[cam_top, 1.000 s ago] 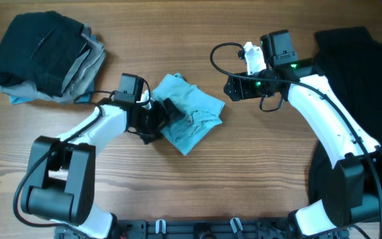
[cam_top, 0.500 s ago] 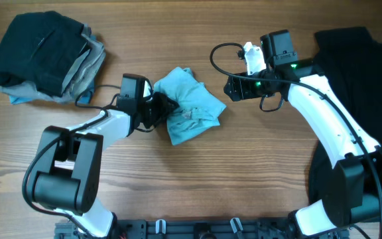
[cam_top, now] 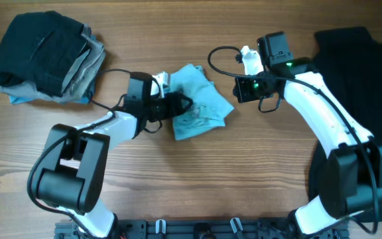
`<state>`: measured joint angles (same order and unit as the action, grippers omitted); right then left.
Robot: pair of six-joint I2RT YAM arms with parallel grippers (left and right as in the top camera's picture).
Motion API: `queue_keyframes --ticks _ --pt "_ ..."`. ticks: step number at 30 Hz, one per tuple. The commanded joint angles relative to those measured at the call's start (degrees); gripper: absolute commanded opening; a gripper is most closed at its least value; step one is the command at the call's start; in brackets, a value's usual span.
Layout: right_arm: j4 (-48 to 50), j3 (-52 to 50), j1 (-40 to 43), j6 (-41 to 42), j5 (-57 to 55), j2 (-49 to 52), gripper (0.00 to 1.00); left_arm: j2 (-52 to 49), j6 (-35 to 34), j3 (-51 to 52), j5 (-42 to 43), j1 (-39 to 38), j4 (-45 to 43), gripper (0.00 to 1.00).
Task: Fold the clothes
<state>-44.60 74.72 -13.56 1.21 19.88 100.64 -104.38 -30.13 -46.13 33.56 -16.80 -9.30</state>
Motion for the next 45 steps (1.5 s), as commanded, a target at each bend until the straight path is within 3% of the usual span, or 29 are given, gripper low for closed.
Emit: queue_keyframes --ticks 1,4,6,7,8,14,19,24,27,28,30,32,35,37,41,42,43,45 --pt "-0.15 0.52 0.13 -1.05 0.87 0.76 0.07 -1.81 -2.27 0.37 -3.52 -1.09 -0.90 0.42" --pt "-0.98 0.52 0.13 -1.05 0.87 0.74 0.06 -1.81 -2.23 0.37 -3.61 -1.05 -2.40 0.30" --pt "-1.60 0.52 0.13 -1.09 0.74 0.74 0.07 -1.46 -1.62 0.31 -2.64 -1.05 -3.61 0.16" --pt "-1.68 0.52 0.13 -1.11 0.63 0.74 0.07 -0.61 -1.60 0.02 -2.43 -0.96 -3.45 0.15" --pt "-1.73 0.52 0.13 -1.11 0.63 0.74 0.07 0.87 -1.60 -0.46 -1.40 -0.63 -3.30 0.04" --pt "-2.27 0.55 0.13 -1.05 0.63 0.72 0.07 12.28 -1.64 -11.87 2.62 7.89 4.44 0.04" --pt "-3.04 0.55 0.13 -1.01 0.66 0.74 0.08 12.55 -1.62 -21.77 1.27 24.81 1.75 0.04" --pt "-3.26 0.55 0.13 -0.55 0.68 0.72 0.08 11.78 0.46 -22.56 -1.49 43.67 1.31 0.04" --pt "-3.43 0.55 0.13 0.26 0.68 0.74 0.08 10.08 2.97 -22.56 -2.08 50.84 3.04 0.04" --pt "-3.50 0.55 0.13 0.44 0.70 0.74 0.08 8.74 2.97 -22.56 -2.36 52.92 4.76 0.17" --pt "-3.52 0.55 0.13 0.42 0.68 0.72 0.08 6.56 2.95 -22.56 -2.34 54.58 7.58 0.82" --pt "-3.85 0.55 0.13 0.44 0.68 0.72 0.08 6.14 3.69 -22.56 -2.32 55.25 15.17 1.00" --pt "-3.96 0.55 0.13 0.46 0.70 0.72 0.08 8.61 11.21 -22.56 -2.36 55.30 24.85 0.99" --pt "-3.93 0.55 0.13 0.37 0.68 0.72 0.08 12.26 11.76 -22.58 -2.08 55.32 29.59 1.00" --pt "-3.08 0.55 0.13 0.07 0.68 0.57 0.08 22.29 16.52 -22.58 -2.14 55.15 32.94 0.96" --pt "-2.54 0.55 0.13 0.07 0.66 0.37 0.08 24.09 16.46 -22.58 -2.12 54.93 31.65 0.85" --pt "-2.36 0.55 0.13 0.07 0.66 0.28 0.08 24.68 16.48 -22.58 -2.12 54.64 30.86 0.64" --pt "-2.14 0.55 0.13 0.04 0.66 0.28 0.08 24.00 17.97 -22.56 -2.40 53.62 30.10 0.49"
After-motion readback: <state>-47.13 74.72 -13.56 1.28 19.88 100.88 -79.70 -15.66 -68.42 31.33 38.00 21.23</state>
